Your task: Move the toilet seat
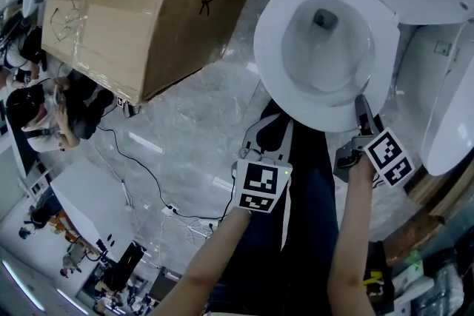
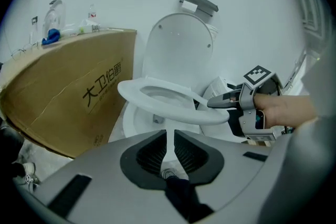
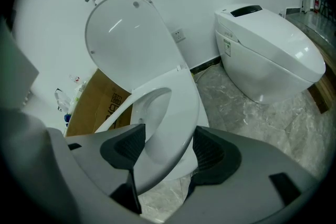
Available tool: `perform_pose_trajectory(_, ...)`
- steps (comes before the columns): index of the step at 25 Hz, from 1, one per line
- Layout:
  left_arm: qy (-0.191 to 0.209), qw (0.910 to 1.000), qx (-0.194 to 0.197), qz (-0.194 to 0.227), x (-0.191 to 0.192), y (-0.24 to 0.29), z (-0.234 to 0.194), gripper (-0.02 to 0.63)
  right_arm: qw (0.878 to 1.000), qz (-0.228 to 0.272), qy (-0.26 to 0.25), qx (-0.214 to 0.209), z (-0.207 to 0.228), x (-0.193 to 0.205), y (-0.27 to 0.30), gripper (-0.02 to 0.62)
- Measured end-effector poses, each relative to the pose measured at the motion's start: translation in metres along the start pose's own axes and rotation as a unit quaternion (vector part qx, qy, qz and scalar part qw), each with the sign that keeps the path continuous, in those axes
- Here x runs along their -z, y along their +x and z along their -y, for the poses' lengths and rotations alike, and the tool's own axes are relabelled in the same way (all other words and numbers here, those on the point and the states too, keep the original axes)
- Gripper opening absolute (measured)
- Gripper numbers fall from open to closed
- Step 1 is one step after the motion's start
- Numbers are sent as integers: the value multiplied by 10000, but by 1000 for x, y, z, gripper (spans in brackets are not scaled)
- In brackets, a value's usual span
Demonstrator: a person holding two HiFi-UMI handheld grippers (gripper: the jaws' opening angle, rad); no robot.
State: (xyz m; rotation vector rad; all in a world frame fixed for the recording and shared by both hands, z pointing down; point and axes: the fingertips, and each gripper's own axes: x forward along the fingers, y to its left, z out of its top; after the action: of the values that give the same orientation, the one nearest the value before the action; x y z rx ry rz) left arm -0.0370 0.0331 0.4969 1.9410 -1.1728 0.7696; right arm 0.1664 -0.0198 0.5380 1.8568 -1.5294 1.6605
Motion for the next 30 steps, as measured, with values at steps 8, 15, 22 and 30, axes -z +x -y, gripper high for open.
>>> perform_pose_trajectory(8,685,9974,10,206,-31,-1,15,35,9998,78,178,10,-10,-17,-11,288)
perform_pose_trajectory(15,702,9966,-112,424,-48,-3,12,20,9995,203,221,-51,-16,-29,-19,287)
perform_pose_trajectory(22,824,9943,-218,637,-68,-7,13,17,9994,241,226,-97,-20,-36,-23,287)
perform_pose_trajectory(30,620,9929,-120,1004,-98,-12,21,15,9988,320,357,-126,-29,-51,-31,288)
